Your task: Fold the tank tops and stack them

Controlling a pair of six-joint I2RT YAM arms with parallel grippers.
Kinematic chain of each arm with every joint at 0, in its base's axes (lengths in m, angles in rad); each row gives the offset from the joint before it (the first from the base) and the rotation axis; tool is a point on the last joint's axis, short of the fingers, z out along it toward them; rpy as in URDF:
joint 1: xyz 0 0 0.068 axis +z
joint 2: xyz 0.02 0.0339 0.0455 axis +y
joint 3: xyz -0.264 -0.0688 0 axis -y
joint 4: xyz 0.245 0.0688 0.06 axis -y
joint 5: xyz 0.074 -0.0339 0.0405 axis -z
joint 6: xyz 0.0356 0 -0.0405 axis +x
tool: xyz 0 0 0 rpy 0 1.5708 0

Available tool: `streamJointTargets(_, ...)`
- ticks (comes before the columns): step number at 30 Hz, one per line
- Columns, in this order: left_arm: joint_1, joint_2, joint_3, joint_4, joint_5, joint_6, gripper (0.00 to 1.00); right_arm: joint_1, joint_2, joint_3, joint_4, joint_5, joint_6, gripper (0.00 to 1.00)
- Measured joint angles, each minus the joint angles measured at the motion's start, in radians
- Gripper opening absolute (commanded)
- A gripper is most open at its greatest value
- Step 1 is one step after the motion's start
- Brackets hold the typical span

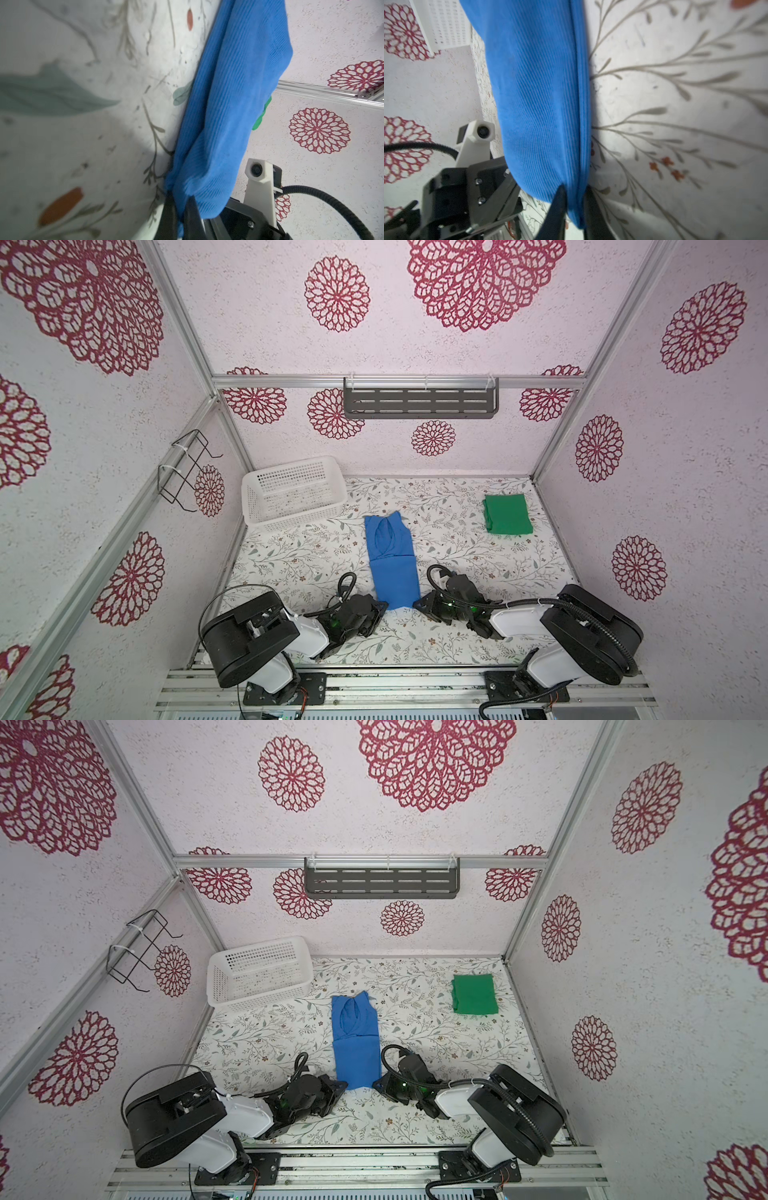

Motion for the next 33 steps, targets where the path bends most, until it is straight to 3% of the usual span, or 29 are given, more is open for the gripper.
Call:
streamJointTargets(2,0.005,-0.009,0.0,-0.013,0.013,0.006,0.0,0.0,-0.012,0.006,-0.038,0.002,-0.008,0.0)
streamJointTargets(6,0.009,-0.107,0.007,-0.15,0.04,0.039,0.0,0.0,-0.082,0.023,-0.137,0.016,-0.052,0.0)
streamJointTargets(14,-0.009,-0.439,0.105,-0.636,0.07,0.137,0.0,0.014,-0.217,0.045,-0.344,0.018,-0.131,0.0)
streamJointTargets(21,0.006,-0.475,0.275,-0.928,0.073,0.26,0.0,0.02,-0.299,0.153,-0.467,0.015,-0.214,0.0)
streamJointTargets(24,0.043,-0.491,0.32,-1.005,0.081,0.322,0.0,0.019,-0.304,0.206,-0.509,0.016,-0.262,0.0)
streamJointTargets(33,0.268,-0.459,0.514,-1.154,0.167,0.588,0.0,-0.014,-0.22,0.439,-0.592,0.039,-0.457,0.0)
